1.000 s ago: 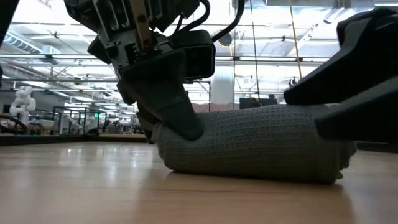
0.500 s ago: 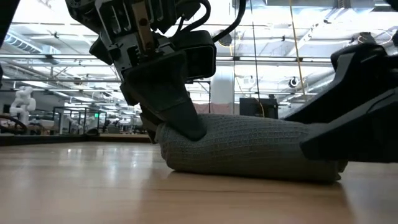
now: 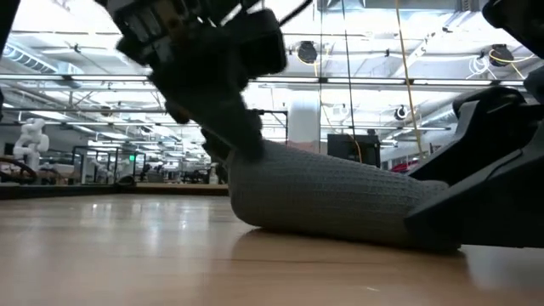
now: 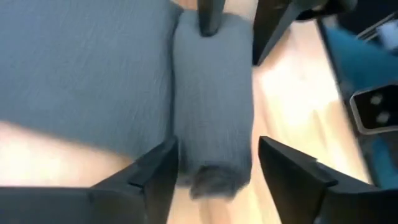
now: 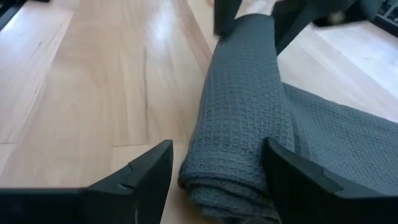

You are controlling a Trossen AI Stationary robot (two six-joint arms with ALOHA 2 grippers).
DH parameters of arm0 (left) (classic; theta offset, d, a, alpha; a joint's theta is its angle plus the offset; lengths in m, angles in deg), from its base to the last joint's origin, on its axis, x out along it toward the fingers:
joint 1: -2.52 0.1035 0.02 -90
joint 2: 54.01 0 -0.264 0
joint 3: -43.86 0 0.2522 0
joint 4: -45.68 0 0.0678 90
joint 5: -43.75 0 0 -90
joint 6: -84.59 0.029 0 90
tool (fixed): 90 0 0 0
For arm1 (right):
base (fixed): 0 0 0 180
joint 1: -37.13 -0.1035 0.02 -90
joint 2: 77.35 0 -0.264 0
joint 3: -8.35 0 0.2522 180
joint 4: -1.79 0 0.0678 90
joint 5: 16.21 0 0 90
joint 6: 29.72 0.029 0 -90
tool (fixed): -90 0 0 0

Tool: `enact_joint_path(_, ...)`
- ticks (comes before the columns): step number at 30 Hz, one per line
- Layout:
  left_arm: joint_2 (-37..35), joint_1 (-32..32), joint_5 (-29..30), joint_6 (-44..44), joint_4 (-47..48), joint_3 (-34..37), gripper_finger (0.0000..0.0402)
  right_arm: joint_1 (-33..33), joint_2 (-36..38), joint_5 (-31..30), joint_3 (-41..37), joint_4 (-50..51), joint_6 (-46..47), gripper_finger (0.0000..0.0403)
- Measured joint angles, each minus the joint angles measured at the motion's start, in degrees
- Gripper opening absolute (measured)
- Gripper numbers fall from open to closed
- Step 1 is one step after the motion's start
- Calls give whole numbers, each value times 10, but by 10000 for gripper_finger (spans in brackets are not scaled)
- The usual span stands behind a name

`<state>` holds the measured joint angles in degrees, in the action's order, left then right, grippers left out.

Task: Roll towel into tight, uniform cylinder
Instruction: Roll the towel

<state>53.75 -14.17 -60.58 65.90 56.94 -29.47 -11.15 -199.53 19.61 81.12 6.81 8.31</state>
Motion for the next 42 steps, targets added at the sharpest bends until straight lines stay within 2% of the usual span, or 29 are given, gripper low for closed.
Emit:
enact_joint_path(4,-25,-31,68,55,50,0,246,-1,-1,3,0,9,0,233)
enact_joint_path(8,-27,-82,200,112,35,0,248,-1,-1,3,0,16,-3,233)
enact_joint_path(12,-18,-128,346,119,48,0,249,-1,-2,3,-1,17,-11,233)
enact_joint_path(16,-19,-165,446,119,45,0,249,-1,-2,3,-1,18,-11,233)
enact_joint_path(21,-10,-190,457,163,-18,-1,249,-1,-2,3,-1,17,-11,233)
enact_joint_path(31,50,-181,468,257,-63,0,249,-1,-2,4,-2,17,-11,233)
enact_joint_path(42,56,-182,528,347,-92,0,249,-1,-2,5,-2,17,-11,233)
